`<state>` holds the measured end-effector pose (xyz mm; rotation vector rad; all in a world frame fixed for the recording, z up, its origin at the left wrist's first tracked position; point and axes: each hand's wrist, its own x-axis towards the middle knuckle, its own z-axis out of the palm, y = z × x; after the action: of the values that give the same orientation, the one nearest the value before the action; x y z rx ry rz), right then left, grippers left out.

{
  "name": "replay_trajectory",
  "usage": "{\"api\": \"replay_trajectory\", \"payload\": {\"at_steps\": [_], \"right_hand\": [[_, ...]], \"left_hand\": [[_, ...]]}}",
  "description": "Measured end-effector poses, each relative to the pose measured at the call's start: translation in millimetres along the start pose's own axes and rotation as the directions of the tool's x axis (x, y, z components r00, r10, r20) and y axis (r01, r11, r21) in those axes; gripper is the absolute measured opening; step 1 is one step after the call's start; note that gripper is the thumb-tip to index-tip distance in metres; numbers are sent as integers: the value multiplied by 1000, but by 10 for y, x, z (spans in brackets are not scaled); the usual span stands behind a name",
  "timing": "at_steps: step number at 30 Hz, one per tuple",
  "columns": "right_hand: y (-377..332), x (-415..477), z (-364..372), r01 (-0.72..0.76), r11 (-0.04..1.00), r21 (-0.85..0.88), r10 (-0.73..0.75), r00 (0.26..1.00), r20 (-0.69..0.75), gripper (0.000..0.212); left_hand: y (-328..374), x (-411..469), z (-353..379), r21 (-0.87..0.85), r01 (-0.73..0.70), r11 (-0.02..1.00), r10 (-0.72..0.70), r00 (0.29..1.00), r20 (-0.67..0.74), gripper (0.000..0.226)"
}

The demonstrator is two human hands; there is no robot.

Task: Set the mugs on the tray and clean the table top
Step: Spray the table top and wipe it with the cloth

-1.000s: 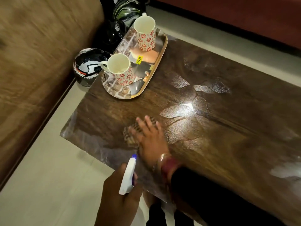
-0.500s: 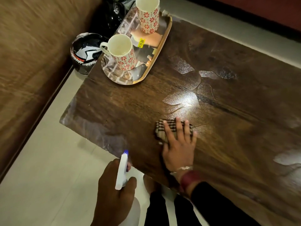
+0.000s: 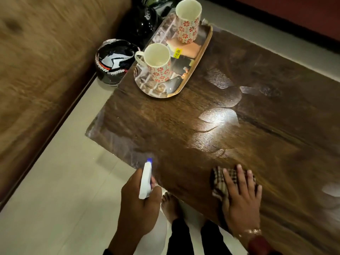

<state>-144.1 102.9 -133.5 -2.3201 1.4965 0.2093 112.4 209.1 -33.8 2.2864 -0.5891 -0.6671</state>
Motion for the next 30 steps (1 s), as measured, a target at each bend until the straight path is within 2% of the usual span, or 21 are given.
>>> {"api": "replay_trajectory", "payload": {"at_steps": [2, 3, 6, 8, 10, 12, 15, 16, 18, 19, 21, 22, 25, 27, 29, 30], "right_hand": [[-391, 372, -16, -32, 998, 46, 34, 998, -47, 75], [-637, 566, -10, -9, 998, 55, 12, 998, -64, 75], [-1445, 980, 95, 149, 988, 45, -146, 986, -79, 77], [-1898, 1037, 203, 302, 952, 42, -301, 953, -39, 72], [-2147, 929, 333, 484, 875, 0, -484, 875, 34, 72], [-2077, 746, 407, 634, 771, -54, -625, 771, 124, 80], [-1622, 561, 391, 780, 616, -105, -761, 625, 173, 80], [-1470, 551, 362, 789, 602, -121, -771, 614, 169, 78], [-1324, 610, 308, 739, 660, -134, -727, 673, 136, 76], [-1360, 691, 278, 695, 708, -129, -685, 719, 114, 76], [-1603, 931, 229, 586, 806, -81, -582, 810, 72, 76], [-1760, 1090, 208, 527, 848, -60, -525, 850, 44, 75], [-2310, 1636, 145, 331, 944, 1, -330, 942, -51, 73], [-2658, 1863, 138, 267, 964, 22, -265, 962, -59, 72], [-2931, 1834, 206, 389, 921, -8, -389, 921, -11, 66], [-3011, 1734, 253, 496, 868, -15, -496, 868, 31, 64]], "left_hand": [[25, 40, -51, -49, -29, 998, 29, 1000, -6, 18], [16, 72, -83, -54, -29, 998, 29, 1000, -3, 20], [-99, 158, -159, -22, 46, 999, -45, 998, 34, 14], [-160, 151, -176, -49, 115, 992, -113, 992, 49, 13], [-207, 118, -203, -66, 160, 985, -159, 987, 23, 27], [-249, 52, -246, -73, 179, 981, -178, 984, 21, 34], [-316, -53, -326, -88, 171, 981, -169, 985, 32, 29], [-325, -72, -338, -112, 200, 973, -197, 980, 37, 37], [-354, -69, -368, -141, 280, 950, -282, 960, 8, 57], [-369, -44, -387, -150, 274, 950, -278, 961, -2, 50], [-359, 45, -447, -162, 263, 951, -267, 964, -2, 16], [-337, 109, -478, -170, 267, 949, -271, 963, 3, 9], [-273, 330, -573, -175, 212, 962, -223, 974, -46, 10], [-213, 472, -634, -195, 201, 960, -222, 971, -88, 13], [-177, 599, -682, -192, 189, 963, -209, 973, -94, 15], [-159, 656, -709, -177, 187, 966, -203, 976, -83, 15]]}}
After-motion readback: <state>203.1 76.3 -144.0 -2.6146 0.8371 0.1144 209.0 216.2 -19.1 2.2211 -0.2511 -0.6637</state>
